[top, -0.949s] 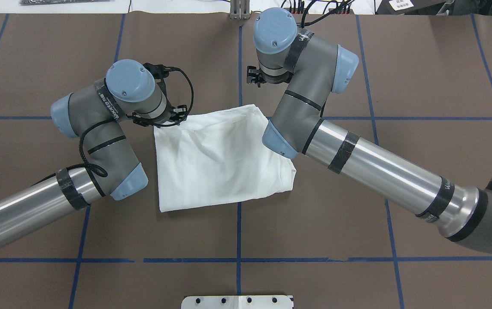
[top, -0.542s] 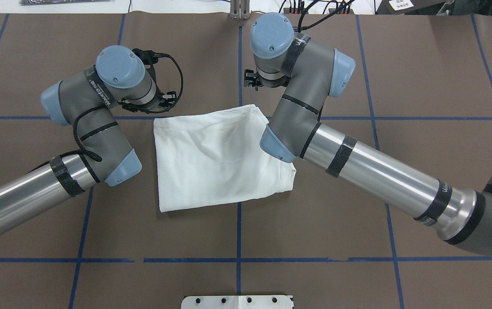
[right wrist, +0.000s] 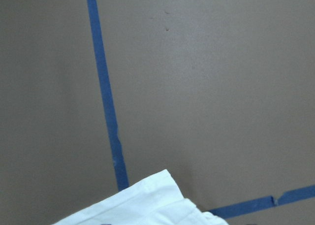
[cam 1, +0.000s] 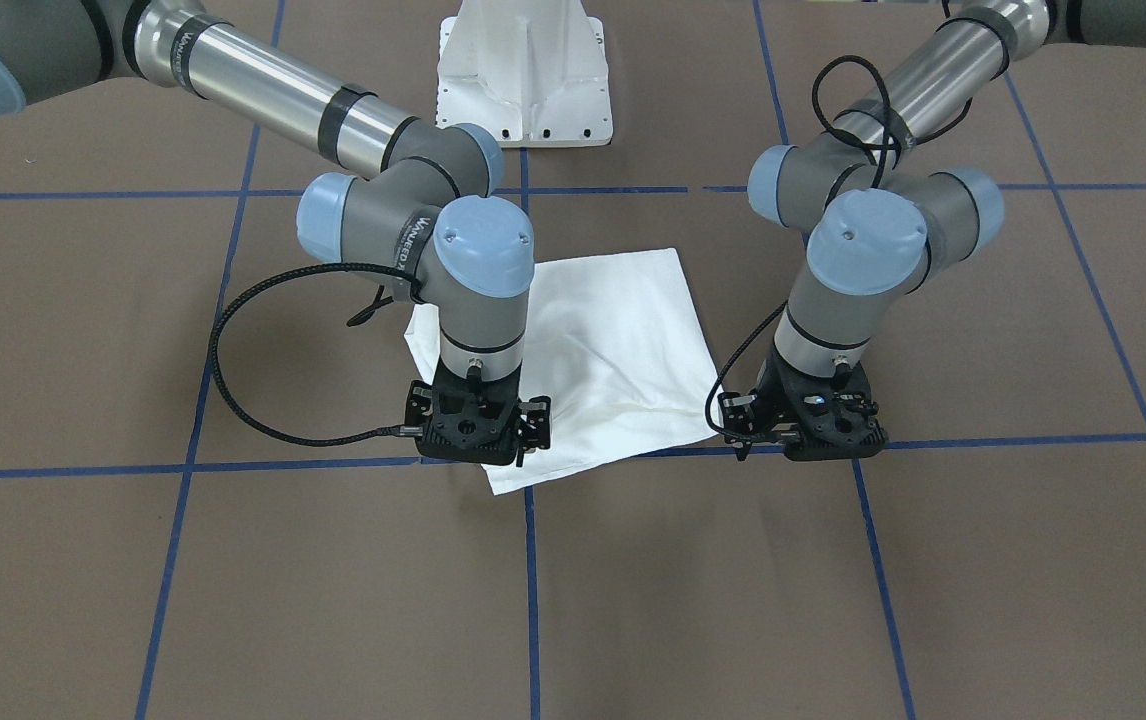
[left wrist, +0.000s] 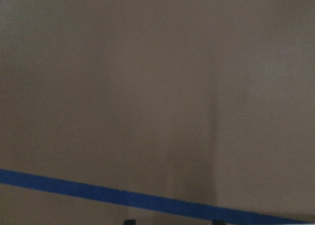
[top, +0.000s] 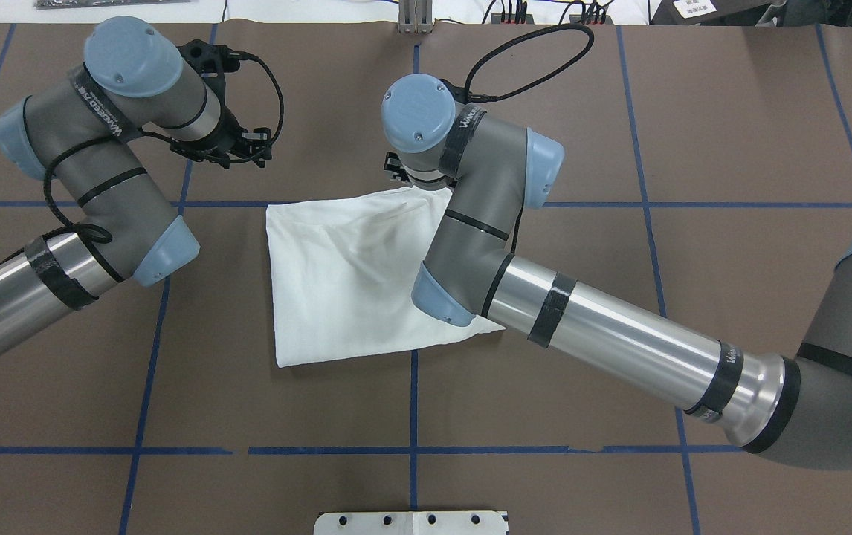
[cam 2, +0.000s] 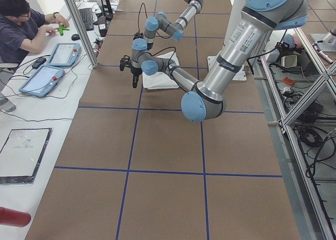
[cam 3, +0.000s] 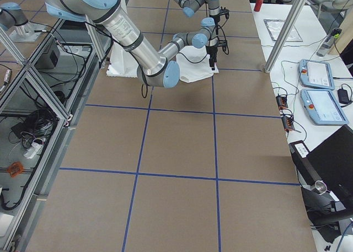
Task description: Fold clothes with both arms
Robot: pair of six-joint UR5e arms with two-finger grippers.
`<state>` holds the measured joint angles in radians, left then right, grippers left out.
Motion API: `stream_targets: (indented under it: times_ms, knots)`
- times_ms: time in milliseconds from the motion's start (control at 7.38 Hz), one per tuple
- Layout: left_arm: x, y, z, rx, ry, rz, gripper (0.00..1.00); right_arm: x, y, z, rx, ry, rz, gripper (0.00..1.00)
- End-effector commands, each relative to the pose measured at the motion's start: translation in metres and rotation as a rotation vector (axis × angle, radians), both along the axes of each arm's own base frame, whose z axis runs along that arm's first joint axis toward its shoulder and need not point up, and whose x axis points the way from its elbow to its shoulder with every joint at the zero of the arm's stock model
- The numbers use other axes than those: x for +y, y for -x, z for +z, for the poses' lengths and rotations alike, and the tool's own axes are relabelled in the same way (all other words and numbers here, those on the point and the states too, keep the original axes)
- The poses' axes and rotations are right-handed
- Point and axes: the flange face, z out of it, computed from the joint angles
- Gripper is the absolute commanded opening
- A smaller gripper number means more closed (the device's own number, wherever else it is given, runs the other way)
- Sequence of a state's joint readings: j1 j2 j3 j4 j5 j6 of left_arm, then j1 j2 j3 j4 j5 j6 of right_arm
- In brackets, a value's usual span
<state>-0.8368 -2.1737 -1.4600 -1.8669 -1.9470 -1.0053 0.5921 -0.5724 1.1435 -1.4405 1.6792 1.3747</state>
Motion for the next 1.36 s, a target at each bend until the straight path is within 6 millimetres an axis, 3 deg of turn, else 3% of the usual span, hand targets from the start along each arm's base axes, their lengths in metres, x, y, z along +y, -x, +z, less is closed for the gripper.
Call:
stream_targets:
  times_ms: [0, 271, 407, 678, 814, 949, 1220]
  knots:
    - [0.000, 0.004, 0.001, 0.001, -0.003, 0.004, 0.61, 0.006, 0.020, -0.009, -0.023, 0.078, 0.087, 0.71]
    - [0.001, 0.005, 0.001, 0.002, -0.005, 0.004, 0.61, 0.001, 0.031, -0.016, -0.023, 0.118, 0.126, 0.58]
    - [0.004, 0.008, 0.000, 0.006, -0.009, 0.004, 0.61, 0.000, 0.032, -0.013, -0.017, 0.124, 0.130, 0.55]
    - [0.008, 0.011, -0.004, 0.013, -0.017, 0.004, 0.61, 0.004, 0.040, -0.004, -0.001, 0.133, 0.124, 0.40]
    - [0.008, 0.012, -0.005, 0.014, -0.018, 0.004, 0.61, 0.004, 0.040, -0.004, -0.001, 0.135, 0.126, 0.23]
    - [0.009, 0.012, -0.007, 0.016, -0.021, 0.004, 0.61, 0.004, 0.040, -0.004, -0.002, 0.141, 0.133, 0.00]
    - [0.010, 0.013, -0.010, 0.021, -0.025, 0.004, 0.62, 0.003, 0.038, -0.005, -0.002, 0.136, 0.125, 0.00]
